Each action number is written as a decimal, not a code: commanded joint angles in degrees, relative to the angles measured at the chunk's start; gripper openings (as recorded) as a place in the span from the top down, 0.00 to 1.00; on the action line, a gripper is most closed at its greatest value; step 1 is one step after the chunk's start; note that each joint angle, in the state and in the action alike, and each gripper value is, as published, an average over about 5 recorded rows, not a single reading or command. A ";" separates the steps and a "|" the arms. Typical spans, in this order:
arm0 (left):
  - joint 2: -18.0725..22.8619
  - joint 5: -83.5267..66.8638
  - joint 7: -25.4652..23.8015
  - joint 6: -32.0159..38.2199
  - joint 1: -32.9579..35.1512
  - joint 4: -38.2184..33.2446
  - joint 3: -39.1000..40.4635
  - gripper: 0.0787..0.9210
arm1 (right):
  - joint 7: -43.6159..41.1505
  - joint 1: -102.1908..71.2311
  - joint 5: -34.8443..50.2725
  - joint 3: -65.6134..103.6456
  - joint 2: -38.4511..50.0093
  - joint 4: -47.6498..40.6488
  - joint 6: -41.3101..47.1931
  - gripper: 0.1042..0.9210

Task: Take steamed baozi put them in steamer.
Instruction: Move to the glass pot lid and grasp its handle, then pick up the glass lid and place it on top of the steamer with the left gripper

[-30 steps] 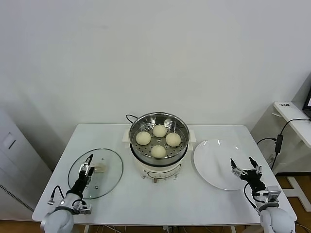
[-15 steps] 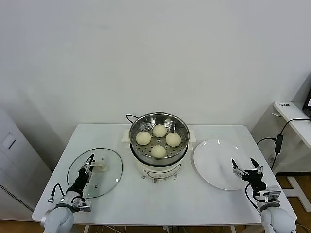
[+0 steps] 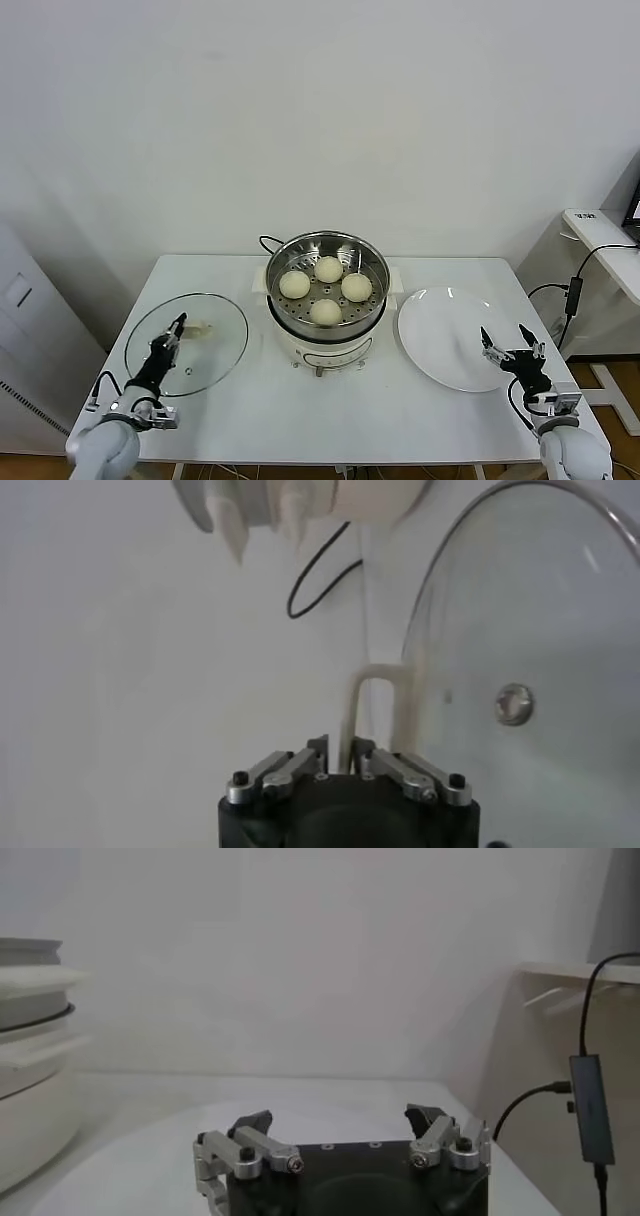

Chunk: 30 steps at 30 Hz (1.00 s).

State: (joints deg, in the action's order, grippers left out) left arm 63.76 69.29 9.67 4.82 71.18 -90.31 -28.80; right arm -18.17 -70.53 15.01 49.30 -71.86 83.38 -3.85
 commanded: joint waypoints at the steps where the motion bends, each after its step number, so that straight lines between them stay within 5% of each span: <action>1: -7.49 -9.17 -4.59 -2.67 1.51 -14.08 -1.35 0.96 | -0.07 -0.22 0.23 -0.14 0.00 0.92 0.17 0.12; 11: -13.84 -17.52 -9.72 -10.71 -1.66 -21.38 0.91 0.96 | -0.28 -0.67 0.82 -0.50 0.41 2.32 0.57 0.12; 18: -15.34 -15.96 -14.69 -24.20 -4.87 -27.19 9.32 0.96 | -0.33 -0.31 1.01 -1.54 0.82 2.45 0.72 0.12; 30: -8.79 -8.39 -18.87 -36.83 -20.59 -23.81 28.35 0.96 | -0.04 0.02 1.04 -1.98 0.88 2.35 1.16 0.12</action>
State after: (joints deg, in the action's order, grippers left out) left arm 51.29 56.36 -4.69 -19.22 62.33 -113.57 -16.07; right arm -18.26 -70.58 15.98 47.47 -71.06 85.81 -2.70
